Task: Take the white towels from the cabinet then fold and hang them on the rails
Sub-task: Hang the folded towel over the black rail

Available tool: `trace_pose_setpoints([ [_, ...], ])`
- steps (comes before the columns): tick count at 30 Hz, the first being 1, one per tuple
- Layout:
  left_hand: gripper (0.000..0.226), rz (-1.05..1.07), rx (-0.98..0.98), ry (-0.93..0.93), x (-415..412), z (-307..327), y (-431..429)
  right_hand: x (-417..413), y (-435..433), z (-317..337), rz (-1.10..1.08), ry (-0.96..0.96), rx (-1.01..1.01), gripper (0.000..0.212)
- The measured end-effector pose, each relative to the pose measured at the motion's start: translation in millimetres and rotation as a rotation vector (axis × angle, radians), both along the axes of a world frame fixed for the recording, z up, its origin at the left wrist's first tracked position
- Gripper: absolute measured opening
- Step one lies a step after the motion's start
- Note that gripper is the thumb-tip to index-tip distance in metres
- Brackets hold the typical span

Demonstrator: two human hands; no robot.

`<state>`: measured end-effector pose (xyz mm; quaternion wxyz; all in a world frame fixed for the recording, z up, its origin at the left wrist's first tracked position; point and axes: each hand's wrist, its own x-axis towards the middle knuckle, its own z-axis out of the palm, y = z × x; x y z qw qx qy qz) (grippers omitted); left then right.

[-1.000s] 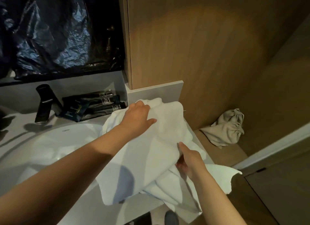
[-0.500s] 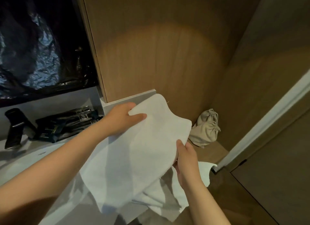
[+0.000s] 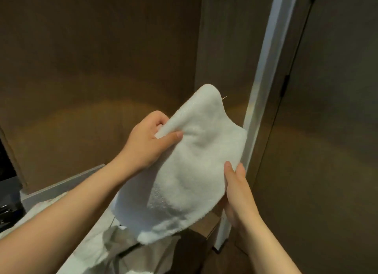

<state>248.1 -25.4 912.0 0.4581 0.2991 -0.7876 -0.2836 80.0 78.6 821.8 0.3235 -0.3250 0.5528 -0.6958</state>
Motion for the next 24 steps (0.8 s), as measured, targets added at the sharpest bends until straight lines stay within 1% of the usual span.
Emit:
trace_pose_setpoints([
  [1,0.023,-0.014,-0.017,0.008,-16,5,5,-13,7,7,-0.035,0.039,-0.014,0.037],
  [4,0.022,-0.043,-0.030,0.021,-62,18,17,-54,30,29,-0.213,0.156,-0.066,0.021],
  [7,0.025,-0.087,-0.003,0.053,-101,23,27,-90,46,47,-0.372,0.222,-0.106,0.016],
  [10,0.039,-0.183,0.050,0.118,-141,28,36,-126,57,60,-0.470,0.258,-0.146,0.012],
  [12,0.048,-0.272,0.017,0.125,-170,34,38,-152,62,69,-0.519,0.299,-0.166,0.012],
  [13,0.045,-0.307,-0.033,0.112,-184,35,37,-166,63,73,-0.533,0.319,-0.175,0.012],
  [15,0.027,-0.337,-0.164,0.070,-213,38,30,-197,60,82,-0.561,0.367,-0.193,0.013],
  [17,0.016,-0.350,-0.217,0.067,-241,39,18,-228,53,94,-0.582,0.422,-0.195,0.013],
  [20,0.014,-0.369,-0.193,0.115,-278,47,-6,-271,35,113,-0.592,0.495,-0.214,0.012],
  [24,0.016,-0.336,-0.242,0.192,-320,69,-43,-322,-2,141,-0.604,0.573,-0.261,0.012],
])
